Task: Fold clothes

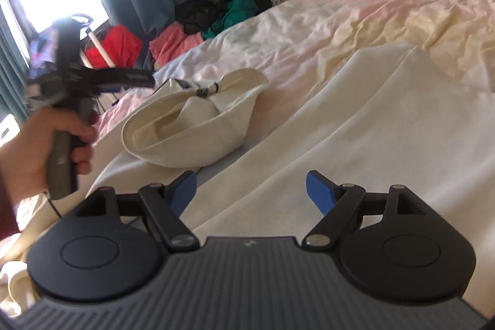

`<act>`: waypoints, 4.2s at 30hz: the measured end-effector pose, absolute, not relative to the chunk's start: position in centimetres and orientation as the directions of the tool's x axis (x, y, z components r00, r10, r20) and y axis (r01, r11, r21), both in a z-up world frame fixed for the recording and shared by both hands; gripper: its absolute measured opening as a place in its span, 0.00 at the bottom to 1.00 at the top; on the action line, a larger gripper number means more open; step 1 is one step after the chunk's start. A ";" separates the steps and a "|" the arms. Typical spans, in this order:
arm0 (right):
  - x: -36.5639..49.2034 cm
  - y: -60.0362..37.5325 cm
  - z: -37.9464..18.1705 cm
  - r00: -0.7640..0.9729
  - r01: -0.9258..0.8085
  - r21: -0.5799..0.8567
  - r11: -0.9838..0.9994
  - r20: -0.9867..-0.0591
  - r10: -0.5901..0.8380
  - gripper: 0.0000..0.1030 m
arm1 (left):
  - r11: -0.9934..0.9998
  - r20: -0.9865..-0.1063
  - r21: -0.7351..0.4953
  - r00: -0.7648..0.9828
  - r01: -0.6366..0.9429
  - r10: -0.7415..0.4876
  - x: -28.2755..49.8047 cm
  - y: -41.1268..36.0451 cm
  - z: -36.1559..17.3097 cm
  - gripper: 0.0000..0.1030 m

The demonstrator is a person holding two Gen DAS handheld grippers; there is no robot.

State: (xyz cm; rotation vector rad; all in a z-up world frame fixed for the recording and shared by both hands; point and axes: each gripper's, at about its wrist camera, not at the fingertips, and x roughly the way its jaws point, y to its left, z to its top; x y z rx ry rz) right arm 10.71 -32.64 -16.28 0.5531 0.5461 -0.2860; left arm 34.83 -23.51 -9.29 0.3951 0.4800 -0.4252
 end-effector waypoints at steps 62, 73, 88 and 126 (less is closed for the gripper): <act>22.6 -35.3 -17.8 0.844 0.322 0.523 0.790 -0.536 0.011 0.30 | 0.965 -0.504 -0.261 0.855 -0.020 -0.119 6.7 4.4 -11.2 0.99; 16.5 -48.0 -20.6 0.854 0.516 0.787 0.338 -0.504 -0.132 0.13 | 0.963 -0.503 -0.268 0.856 -0.028 -0.115 6.5 4.1 -11.0 0.99; 15.1 -48.4 -18.2 0.817 0.577 0.691 0.435 -0.487 -0.309 0.11 | 0.967 -0.498 -0.253 0.859 -0.014 -0.118 5.9 3.7 -10.9 0.99; 11.6 -37.1 -13.8 0.798 0.579 0.586 0.566 -0.549 -0.248 0.70 | 0.816 -0.678 0.253 0.697 0.519 -0.233 23.8 0.7 -11.6 0.75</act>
